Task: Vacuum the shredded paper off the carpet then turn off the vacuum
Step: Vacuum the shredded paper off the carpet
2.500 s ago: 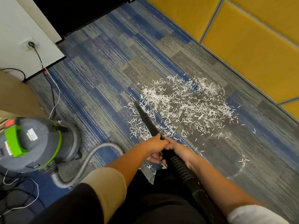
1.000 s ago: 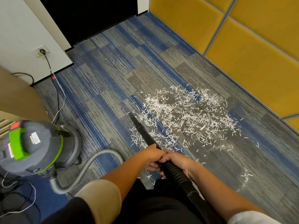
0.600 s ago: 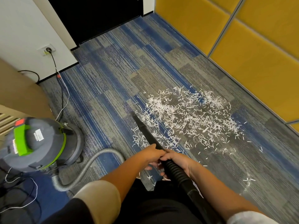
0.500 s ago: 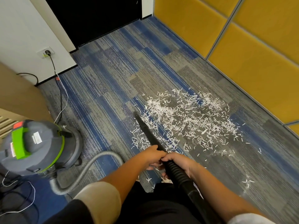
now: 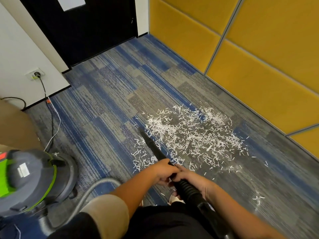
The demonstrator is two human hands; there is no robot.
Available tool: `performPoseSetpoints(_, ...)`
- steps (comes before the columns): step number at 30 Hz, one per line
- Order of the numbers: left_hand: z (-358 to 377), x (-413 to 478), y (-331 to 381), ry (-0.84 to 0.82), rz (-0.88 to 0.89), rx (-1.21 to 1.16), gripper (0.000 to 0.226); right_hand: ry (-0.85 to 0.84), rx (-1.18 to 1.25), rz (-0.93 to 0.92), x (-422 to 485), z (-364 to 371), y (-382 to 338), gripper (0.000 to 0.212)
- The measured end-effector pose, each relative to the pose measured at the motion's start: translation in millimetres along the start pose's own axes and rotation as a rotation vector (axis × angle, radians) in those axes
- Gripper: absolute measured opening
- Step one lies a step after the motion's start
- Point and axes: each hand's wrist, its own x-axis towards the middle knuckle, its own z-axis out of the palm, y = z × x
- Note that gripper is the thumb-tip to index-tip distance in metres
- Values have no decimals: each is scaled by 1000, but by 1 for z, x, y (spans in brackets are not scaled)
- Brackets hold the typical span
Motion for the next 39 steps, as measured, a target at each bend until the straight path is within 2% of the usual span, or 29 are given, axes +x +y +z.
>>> performPoseSetpoints(4, -3, 0, 8, 12, -7, -70, 28, 65, -38, -49, 4, 6, -10, 17)
performPoseSetpoints(8, -12, -1, 14, 51, -11, -148, 29, 74, -73, -85, 6, 14, -27, 25)
performPoseSetpoints(12, -17, 0, 16, 93, -38, -199, 31, 19, -143, -17, 8, 17, -34, 20)
performPoseSetpoints(16, -20, -2, 9, 76, -116, -99, 11, 29, -138, 85, 12, 20, -25, 18)
performPoseSetpoints(20, -18, -6, 2, 67, -135, -114, 5, 51, -148, 100, 21, 20, -18, 18)
performPoseSetpoints(26, -18, -6, 7, 64, -73, -350, 33, 159, -165, 24, 26, 13, -38, 6)
performPoseSetpoints(29, -18, -3, 8, 46, -81, -417, 53, 88, -100, 88, 18, 7, -44, 13)
performPoseSetpoints(34, -14, 9, 5, 125, -130, -361, 51, 20, -67, 33, 12, 6, -35, 14)
performPoseSetpoints(39, -8, 15, 7, 101, -166, -451, 45, 185, -118, -75, 24, 9, -33, 8)
